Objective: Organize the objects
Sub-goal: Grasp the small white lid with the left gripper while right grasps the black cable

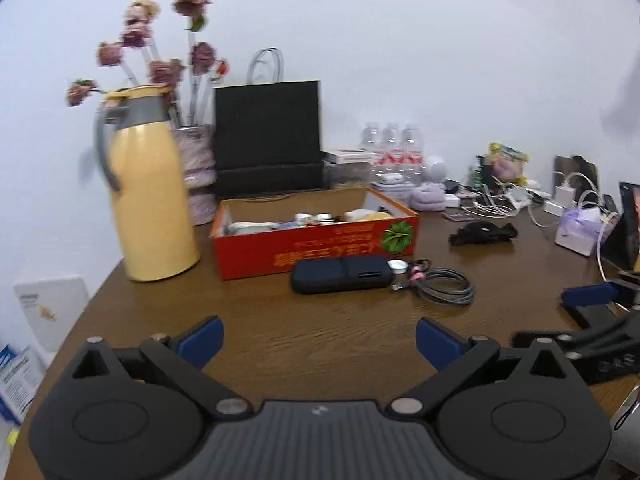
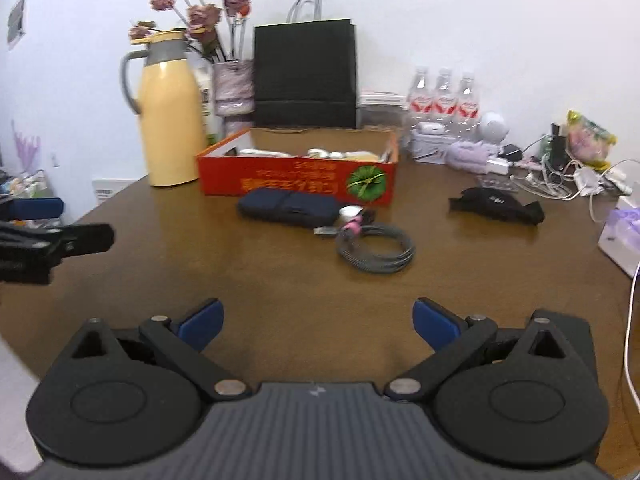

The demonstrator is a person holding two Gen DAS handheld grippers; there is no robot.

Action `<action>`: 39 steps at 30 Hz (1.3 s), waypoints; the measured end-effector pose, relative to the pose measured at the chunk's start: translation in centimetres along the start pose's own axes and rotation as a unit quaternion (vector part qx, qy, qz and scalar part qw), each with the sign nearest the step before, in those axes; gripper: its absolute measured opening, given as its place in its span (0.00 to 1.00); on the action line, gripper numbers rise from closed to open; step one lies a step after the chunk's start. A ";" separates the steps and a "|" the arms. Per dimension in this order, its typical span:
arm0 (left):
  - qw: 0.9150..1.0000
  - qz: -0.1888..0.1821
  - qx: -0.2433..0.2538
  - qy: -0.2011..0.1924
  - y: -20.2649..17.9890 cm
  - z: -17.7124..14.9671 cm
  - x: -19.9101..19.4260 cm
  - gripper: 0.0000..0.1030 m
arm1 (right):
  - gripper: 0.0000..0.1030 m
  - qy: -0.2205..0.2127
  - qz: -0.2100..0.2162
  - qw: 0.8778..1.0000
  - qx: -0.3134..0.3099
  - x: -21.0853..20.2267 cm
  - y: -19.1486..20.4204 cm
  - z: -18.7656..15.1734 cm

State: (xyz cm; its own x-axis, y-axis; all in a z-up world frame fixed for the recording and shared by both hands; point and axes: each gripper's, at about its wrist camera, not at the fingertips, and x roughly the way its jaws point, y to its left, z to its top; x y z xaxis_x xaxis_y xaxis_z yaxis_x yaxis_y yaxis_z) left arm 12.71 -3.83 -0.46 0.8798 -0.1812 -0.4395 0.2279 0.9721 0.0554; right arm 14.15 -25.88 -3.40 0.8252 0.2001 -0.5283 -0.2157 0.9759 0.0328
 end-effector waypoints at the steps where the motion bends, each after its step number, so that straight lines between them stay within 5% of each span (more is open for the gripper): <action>1: 1.000 -0.007 0.005 0.000 0.0 0.1 0.9 1.00 | 1.00 0.001 -0.001 1.000 0.005 1.0 -0.3 0.2; 8: 0.998 -0.057 -0.001 0.014 0.8 3.0 11.1 0.99 | 1.00 0.012 -0.037 0.999 0.027 8.8 -2.8 1.6; 12: 0.988 -0.141 0.063 0.008 -0.9 5.1 17.1 1.00 | 1.00 0.023 -0.045 0.998 0.035 12.9 -3.9 2.5; 18: 0.984 -0.151 0.071 0.058 -2.5 6.2 25.6 0.93 | 0.95 0.048 -0.071 0.996 -0.005 16.3 -3.5 2.5; 24: 0.975 -0.197 0.089 0.056 -4.2 6.7 27.9 0.77 | 0.96 0.056 -0.105 0.993 0.001 18.1 -6.3 3.5; 30: 0.969 -0.207 0.096 0.092 -5.6 7.1 30.8 0.41 | 1.00 0.069 -0.098 0.993 0.017 20.6 -8.9 5.0; 36: 0.971 -0.185 0.106 0.112 -4.5 7.2 31.1 0.41 | 1.00 0.068 -0.097 0.993 0.021 22.1 -9.8 5.7; 39: 0.967 -0.212 0.070 0.121 -3.2 7.2 31.0 0.42 | 1.00 0.069 -0.088 0.993 0.022 22.3 -10.0 5.9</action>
State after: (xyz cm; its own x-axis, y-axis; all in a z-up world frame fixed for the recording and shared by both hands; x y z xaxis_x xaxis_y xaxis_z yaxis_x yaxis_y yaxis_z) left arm 42.27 -13.58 -7.79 0.5753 -0.5031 -0.6449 0.6162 0.7851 -0.0627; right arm 37.82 -30.64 -10.54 0.7676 0.0150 -0.6407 -0.0492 0.9982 -0.0356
